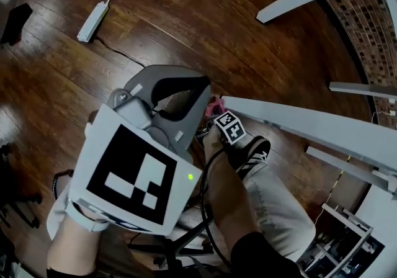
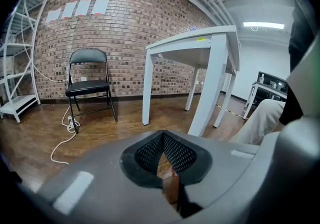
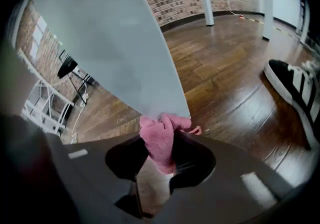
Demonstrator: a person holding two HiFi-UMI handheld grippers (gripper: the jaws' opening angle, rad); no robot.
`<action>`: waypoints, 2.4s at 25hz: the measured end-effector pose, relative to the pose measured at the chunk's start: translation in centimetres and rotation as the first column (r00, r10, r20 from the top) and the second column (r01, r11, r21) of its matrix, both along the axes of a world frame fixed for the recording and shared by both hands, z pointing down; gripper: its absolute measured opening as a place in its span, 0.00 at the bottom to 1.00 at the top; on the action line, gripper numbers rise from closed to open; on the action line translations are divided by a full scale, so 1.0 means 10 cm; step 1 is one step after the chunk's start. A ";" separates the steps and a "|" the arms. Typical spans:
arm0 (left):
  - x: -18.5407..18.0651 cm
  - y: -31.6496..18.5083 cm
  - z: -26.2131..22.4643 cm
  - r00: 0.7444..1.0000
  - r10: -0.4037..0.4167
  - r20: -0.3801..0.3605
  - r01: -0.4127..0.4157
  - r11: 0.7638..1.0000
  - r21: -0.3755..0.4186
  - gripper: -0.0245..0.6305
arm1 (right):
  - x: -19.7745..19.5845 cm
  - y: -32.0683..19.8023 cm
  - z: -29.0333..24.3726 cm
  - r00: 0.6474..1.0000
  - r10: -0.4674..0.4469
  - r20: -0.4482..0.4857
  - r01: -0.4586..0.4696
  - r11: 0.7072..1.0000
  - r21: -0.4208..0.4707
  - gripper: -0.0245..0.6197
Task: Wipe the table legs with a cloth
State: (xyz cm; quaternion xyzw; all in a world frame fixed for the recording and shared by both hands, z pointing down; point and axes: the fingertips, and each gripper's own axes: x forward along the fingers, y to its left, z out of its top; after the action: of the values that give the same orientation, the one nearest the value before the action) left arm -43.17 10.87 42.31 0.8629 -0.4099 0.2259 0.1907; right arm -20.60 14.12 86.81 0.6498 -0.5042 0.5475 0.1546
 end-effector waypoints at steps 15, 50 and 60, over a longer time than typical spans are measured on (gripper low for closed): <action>-0.36 -0.47 -0.14 0.999 0.042 0.006 -0.042 0.997 0.058 0.04 | -0.22 -0.11 -0.91 0.854 0.409 0.321 -0.456 0.886 0.083 0.21; 0.87 -0.36 -0.85 0.869 0.491 0.070 -0.491 0.831 0.263 0.04 | -0.24 -0.24 -4.19 0.826 -0.012 0.564 -0.209 0.922 0.325 0.21; 1.25 0.00 -0.95 0.786 0.592 0.178 -0.618 0.742 0.261 0.04 | -0.25 -0.25 -4.17 0.797 -0.043 0.602 -0.200 0.923 0.330 0.21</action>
State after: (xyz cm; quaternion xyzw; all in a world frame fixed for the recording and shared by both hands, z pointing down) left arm -30.68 10.85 32.82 0.9574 -0.1452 0.2454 -0.0458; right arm -23.13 11.58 45.16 0.4815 -0.5945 0.6229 -0.1636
